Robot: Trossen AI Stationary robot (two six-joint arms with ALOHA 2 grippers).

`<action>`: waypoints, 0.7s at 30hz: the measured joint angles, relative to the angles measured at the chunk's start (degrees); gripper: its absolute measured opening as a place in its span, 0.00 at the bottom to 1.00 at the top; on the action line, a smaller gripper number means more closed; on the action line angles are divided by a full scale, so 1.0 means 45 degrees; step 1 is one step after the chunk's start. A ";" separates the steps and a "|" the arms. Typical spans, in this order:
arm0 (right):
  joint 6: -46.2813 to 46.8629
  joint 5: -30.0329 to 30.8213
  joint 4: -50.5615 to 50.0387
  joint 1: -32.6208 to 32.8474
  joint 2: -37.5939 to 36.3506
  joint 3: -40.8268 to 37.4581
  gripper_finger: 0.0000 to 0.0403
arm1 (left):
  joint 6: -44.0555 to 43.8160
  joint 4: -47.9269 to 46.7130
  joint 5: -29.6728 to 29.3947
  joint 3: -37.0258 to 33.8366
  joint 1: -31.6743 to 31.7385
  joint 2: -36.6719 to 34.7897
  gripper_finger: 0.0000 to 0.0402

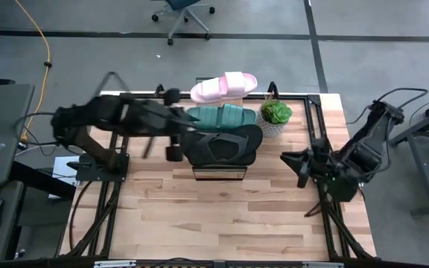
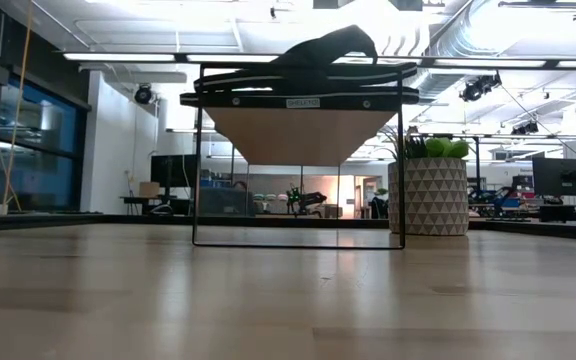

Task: Pick and place slippers onto the shelf
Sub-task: Return to Home Position

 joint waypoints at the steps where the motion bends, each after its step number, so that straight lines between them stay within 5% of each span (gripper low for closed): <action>1: 0.0006 0.0183 0.0081 0.0238 -0.0019 -0.0059 0.18 | -0.0098 -0.0048 -0.0157 -0.0005 -0.0207 -0.0266 0.29; 7: -0.0375 0.0837 0.1253 0.1531 -0.0319 -0.0602 0.18 | -0.0348 0.0741 -0.1067 -0.0578 -0.1998 -0.2292 0.25; 12: -0.2873 0.0458 0.5084 0.1688 -0.0788 -0.1772 0.18 | -0.0337 0.2902 -0.1850 -0.3263 -0.3767 -0.4419 0.20; 18: -0.9523 -0.4465 1.3985 -0.0331 -0.0974 -0.3715 0.17 | -0.0174 0.8278 -0.2334 -0.9217 -0.4785 -0.7260 0.09; 21: -1.0636 -0.6843 1.5837 -0.1688 -0.1018 -0.4307 0.13 | 0.0056 1.1155 -0.1923 -1.1990 -0.4707 -0.8295 0.03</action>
